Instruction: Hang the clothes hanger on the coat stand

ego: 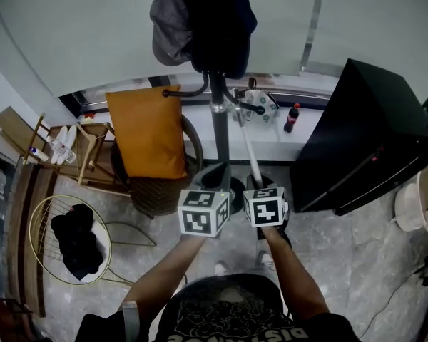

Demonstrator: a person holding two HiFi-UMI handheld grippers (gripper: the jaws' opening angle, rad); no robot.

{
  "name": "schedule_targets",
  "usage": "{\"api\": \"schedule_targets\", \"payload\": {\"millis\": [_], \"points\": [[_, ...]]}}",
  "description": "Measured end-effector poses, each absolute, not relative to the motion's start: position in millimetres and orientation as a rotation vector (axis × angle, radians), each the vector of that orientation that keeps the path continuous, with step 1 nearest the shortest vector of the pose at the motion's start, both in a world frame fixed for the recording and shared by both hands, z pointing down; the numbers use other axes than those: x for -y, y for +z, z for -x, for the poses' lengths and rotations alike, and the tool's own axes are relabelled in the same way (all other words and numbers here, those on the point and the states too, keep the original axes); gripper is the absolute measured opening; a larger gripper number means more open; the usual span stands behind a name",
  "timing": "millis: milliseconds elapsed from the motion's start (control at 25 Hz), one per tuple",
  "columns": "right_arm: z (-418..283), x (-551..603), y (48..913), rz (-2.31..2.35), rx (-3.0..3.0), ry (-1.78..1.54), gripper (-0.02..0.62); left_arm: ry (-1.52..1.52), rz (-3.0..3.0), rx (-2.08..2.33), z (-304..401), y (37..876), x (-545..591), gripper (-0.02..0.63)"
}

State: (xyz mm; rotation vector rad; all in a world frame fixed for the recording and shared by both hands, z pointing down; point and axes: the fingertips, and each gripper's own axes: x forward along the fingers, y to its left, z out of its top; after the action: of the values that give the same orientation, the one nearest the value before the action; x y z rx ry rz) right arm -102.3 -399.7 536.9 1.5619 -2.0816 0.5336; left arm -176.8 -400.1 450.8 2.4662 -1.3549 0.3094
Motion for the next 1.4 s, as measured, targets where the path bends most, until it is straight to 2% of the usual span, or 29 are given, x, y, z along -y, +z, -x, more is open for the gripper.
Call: {"api": "schedule_targets", "payload": {"millis": [600, 1400], "points": [[106.6, 403.3, 543.0, -1.587, 2.090, 0.533, 0.077, 0.334, -2.462, 1.332, 181.6, 461.5, 397.4, 0.006], [131.3, 389.3, 514.6, -1.570, 2.203, 0.477, 0.135, 0.309, -2.449, 1.355, 194.2, 461.6, 382.4, 0.006]]}}
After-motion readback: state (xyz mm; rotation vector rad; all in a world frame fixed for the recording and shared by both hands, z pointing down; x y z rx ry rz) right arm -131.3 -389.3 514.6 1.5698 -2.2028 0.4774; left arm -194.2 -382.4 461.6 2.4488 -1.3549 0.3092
